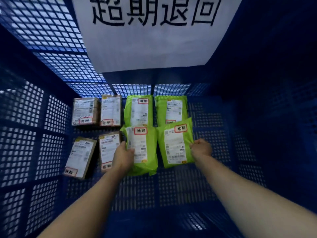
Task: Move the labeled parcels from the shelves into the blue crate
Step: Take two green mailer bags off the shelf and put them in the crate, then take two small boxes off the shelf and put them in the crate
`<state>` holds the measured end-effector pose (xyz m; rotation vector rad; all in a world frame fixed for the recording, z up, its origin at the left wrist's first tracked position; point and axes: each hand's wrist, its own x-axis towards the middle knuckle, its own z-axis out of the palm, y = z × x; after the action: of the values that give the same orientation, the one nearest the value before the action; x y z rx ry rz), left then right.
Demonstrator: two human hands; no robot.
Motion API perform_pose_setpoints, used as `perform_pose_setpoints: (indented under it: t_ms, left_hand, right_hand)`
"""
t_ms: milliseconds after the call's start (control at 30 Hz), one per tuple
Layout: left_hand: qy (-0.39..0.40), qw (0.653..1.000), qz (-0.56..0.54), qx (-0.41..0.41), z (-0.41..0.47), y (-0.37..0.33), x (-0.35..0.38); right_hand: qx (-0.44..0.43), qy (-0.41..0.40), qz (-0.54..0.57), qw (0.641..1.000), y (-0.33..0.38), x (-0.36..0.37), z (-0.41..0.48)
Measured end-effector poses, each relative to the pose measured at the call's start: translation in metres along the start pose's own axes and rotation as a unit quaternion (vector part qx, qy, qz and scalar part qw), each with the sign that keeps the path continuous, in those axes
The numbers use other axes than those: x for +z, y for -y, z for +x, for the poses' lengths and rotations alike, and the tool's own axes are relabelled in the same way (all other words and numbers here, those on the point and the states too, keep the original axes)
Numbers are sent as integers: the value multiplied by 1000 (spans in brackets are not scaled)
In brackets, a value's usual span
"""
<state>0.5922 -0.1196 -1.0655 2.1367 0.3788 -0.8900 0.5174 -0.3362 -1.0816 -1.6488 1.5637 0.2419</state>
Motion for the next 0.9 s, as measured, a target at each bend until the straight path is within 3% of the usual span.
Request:
perform_pose_setpoints:
  t_ms: [367,700,900]
  left_hand:
    - [31,996,67,-45,21,16,5]
    - [-42,996,9,72,-63,-106,-78]
    - [-113,971,-64,200,-161,-222,-158]
  right_hand:
    - [22,109,-110,988,-6,21,11]
    - [-148,145,15,978,120,-45,-113]
    - [-310,143,26,939,223,-127,-234]
